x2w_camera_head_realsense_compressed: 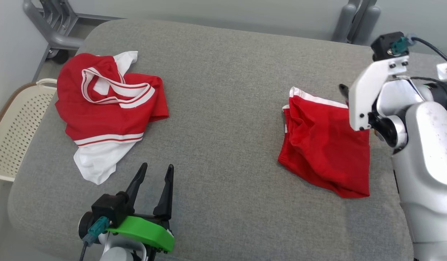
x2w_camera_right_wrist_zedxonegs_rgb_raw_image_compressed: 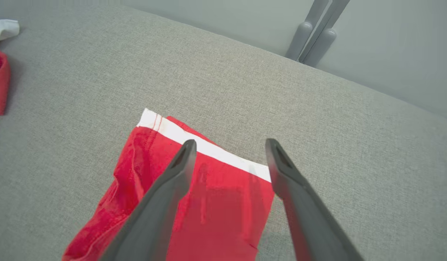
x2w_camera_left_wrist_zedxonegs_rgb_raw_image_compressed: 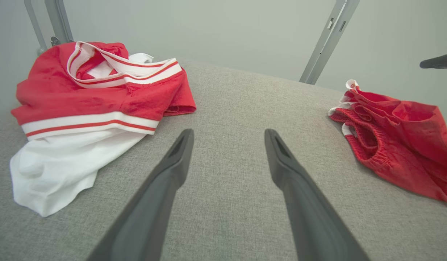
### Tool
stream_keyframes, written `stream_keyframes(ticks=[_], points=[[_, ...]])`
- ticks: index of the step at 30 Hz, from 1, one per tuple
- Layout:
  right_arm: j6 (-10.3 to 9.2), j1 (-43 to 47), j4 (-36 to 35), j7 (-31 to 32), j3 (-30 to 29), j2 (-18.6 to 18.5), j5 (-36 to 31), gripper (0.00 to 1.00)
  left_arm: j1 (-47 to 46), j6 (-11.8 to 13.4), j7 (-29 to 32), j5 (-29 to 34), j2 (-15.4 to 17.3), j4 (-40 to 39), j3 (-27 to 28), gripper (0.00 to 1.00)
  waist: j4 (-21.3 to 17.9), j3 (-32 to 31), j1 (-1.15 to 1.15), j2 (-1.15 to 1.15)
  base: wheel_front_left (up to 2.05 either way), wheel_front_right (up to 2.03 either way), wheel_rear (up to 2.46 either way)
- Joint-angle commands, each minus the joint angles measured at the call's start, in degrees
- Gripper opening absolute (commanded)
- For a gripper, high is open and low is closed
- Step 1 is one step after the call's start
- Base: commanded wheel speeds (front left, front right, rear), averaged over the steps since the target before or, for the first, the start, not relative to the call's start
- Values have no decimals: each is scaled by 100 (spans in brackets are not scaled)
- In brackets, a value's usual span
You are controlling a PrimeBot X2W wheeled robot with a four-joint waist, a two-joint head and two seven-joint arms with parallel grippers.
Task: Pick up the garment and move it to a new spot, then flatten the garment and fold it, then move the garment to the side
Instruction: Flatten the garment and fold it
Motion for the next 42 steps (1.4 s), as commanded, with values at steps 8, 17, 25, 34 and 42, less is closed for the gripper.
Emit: stream_keyframes(ticks=[8, 17, 25, 34, 42], points=[[-1, 1131, -331, -891, -314, 179, -214, 0, 74, -17, -10, 60, 17, -61, 41, 100, -55, -16, 0, 0, 0, 0, 0], [-1, 1215, 140, -1364, -99, 510, -440, 0, -10, -26, -10, 62, -28, -129, -17, 100, 108, 124, 0, 0, 0, 0, 0], [-1, 921, 855, -1565, 602, 549, -44, 0, -29, -36, -10, 4, -75, -31, -69, 100, 402, 191, 0, 0, 0, 0, 0], [-2, 890, 1208, -1656, 1463, 544, 444, 0, 58, -37, -10, -6, -109, 34, -37, 100, 515, 76, 0, 0, 0, 0, 0], [-2, 492, 860, -1445, 1432, 545, 574, 100, 209, -38, -10, 64, -53, -20, 58, 100, 252, -151, 0, 0, 0, 0, 0]])
